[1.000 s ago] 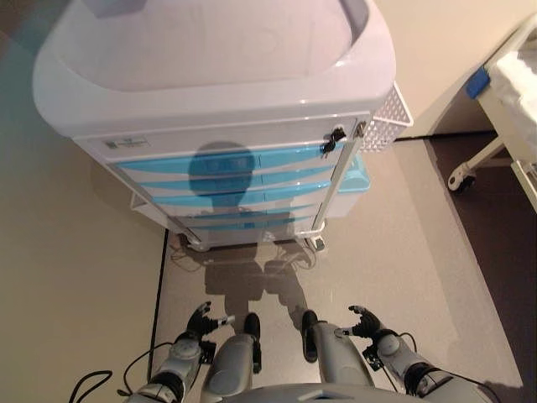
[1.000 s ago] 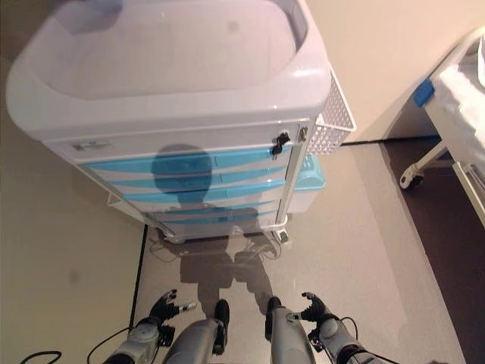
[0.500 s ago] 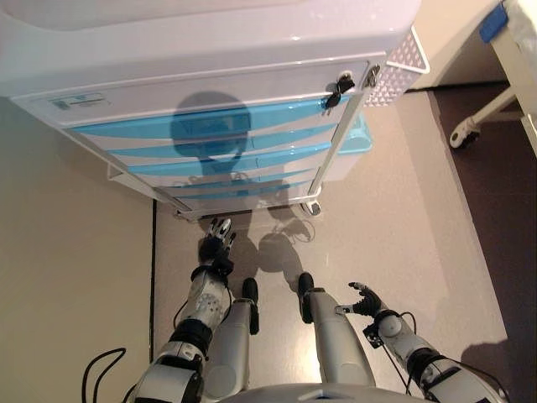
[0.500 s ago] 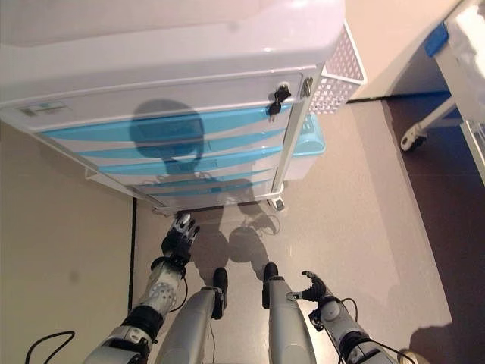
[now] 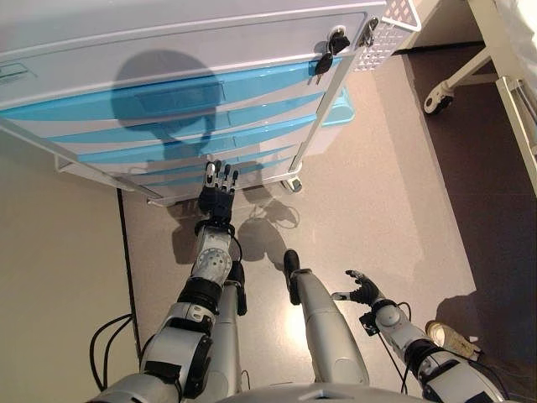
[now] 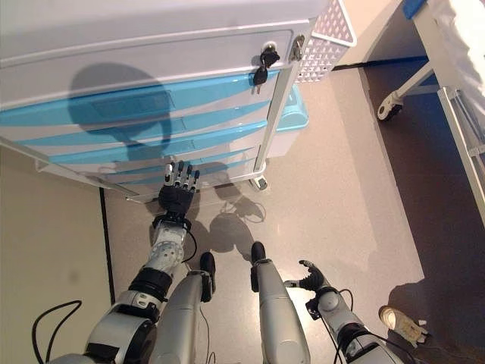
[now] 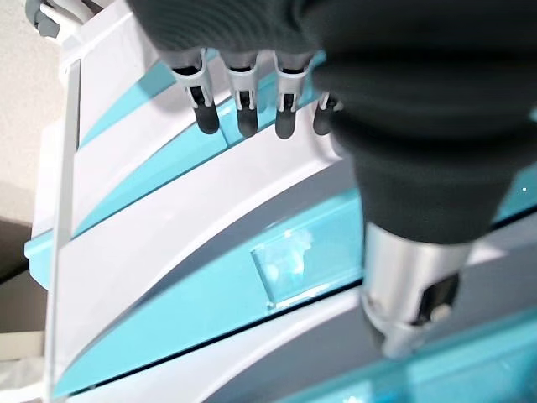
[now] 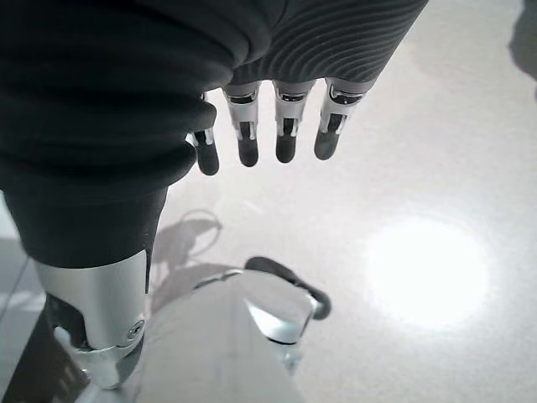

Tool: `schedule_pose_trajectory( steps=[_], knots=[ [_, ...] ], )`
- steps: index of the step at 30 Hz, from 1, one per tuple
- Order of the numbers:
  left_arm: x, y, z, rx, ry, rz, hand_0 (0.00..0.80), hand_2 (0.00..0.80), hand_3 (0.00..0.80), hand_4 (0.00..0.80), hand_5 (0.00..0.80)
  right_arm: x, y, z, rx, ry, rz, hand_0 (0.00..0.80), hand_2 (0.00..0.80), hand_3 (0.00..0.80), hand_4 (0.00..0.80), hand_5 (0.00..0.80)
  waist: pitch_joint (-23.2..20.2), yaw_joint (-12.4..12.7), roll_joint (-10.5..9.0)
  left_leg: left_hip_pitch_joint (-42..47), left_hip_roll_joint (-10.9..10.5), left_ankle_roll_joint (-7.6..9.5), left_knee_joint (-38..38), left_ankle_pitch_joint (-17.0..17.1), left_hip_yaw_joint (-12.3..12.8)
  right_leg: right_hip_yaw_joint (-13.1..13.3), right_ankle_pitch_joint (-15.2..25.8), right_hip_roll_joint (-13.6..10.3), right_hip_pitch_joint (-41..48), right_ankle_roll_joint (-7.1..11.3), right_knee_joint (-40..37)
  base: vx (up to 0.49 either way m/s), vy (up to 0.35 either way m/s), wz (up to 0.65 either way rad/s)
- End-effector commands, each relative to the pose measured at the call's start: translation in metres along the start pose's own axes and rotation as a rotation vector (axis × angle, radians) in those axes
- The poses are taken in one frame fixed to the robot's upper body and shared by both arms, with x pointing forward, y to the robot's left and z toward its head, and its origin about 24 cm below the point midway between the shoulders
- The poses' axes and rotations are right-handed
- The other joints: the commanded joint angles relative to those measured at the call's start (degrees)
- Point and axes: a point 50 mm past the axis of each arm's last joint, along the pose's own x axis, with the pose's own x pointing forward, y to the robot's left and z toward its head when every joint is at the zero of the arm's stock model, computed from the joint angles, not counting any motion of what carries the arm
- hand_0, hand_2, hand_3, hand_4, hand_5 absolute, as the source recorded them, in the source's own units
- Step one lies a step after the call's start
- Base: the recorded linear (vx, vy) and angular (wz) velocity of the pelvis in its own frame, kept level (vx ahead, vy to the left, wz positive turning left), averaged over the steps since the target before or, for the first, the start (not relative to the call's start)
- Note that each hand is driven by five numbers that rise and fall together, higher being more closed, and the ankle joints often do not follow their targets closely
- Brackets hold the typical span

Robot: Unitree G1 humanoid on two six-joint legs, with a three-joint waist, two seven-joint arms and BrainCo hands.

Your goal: Open the drawer and pick up the medicine

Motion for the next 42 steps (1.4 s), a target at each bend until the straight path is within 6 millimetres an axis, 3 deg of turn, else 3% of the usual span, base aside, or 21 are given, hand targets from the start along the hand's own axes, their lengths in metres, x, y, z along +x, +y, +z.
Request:
schedule_pose_trajectory(
  steps=[1,13,26,42],
  knots=[
    [0.007,-0.029,0.015,-0.031,-0.086,-0.127,0.0,0.0,0.0,0.0,0.0,-0.005,-0.004,-0.013,0.0,0.012,-0.002,0.0,0.0,0.0,0.0,0.0,-3.1,-0.7,0.72,-2.5,-2.2,3.44,0.1,-0.3,0.8,0.7,6.7,0.6,-1.2,1.69,-6.3,-0.015,-0.001,-0.15],
    [0.023,-0.078,0.063,0.001,-0.263,-0.3,0.0,0.0,0.0,0.0,0.0,-0.008,-0.005,-0.024,-0.034,0.043,0.022,0.0,0.0,0.0,0.0,0.0,-3.5,-1.3,0.23,-4.9,-1.9,3.05,0.7,-0.3,0.1,0.0,7.3,0.7,-3.2,1.8,-6.5,-0.003,0.0,-0.01],
    [0.009,-0.12,0.085,0.002,-0.348,-0.522,0.0,0.0,0.0,0.0,0.0,-0.011,-0.007,-0.033,-0.072,0.068,0.043,0.0,0.0,0.0,0.0,0.0,-3.8,-0.2,1.61,-2.9,-2.6,2.24,-2.5,1.0,-1.8,-1.7,7.7,-0.6,-1.2,1.87,-7.9,0.007,-0.007,0.06],
    [0.003,-0.143,0.101,0.011,-0.402,-0.626,0.0,0.0,0.0,0.0,0.0,-0.013,-0.007,-0.041,-0.12,0.103,0.063,0.0,0.0,0.0,0.0,0.0,-2.5,1.1,1.96,2.6,-3.5,1.53,-8.0,3.2,-3.2,-3.6,7.9,-2.3,4.1,2.19,-10.4,0.013,-0.011,0.06]
  ],
)
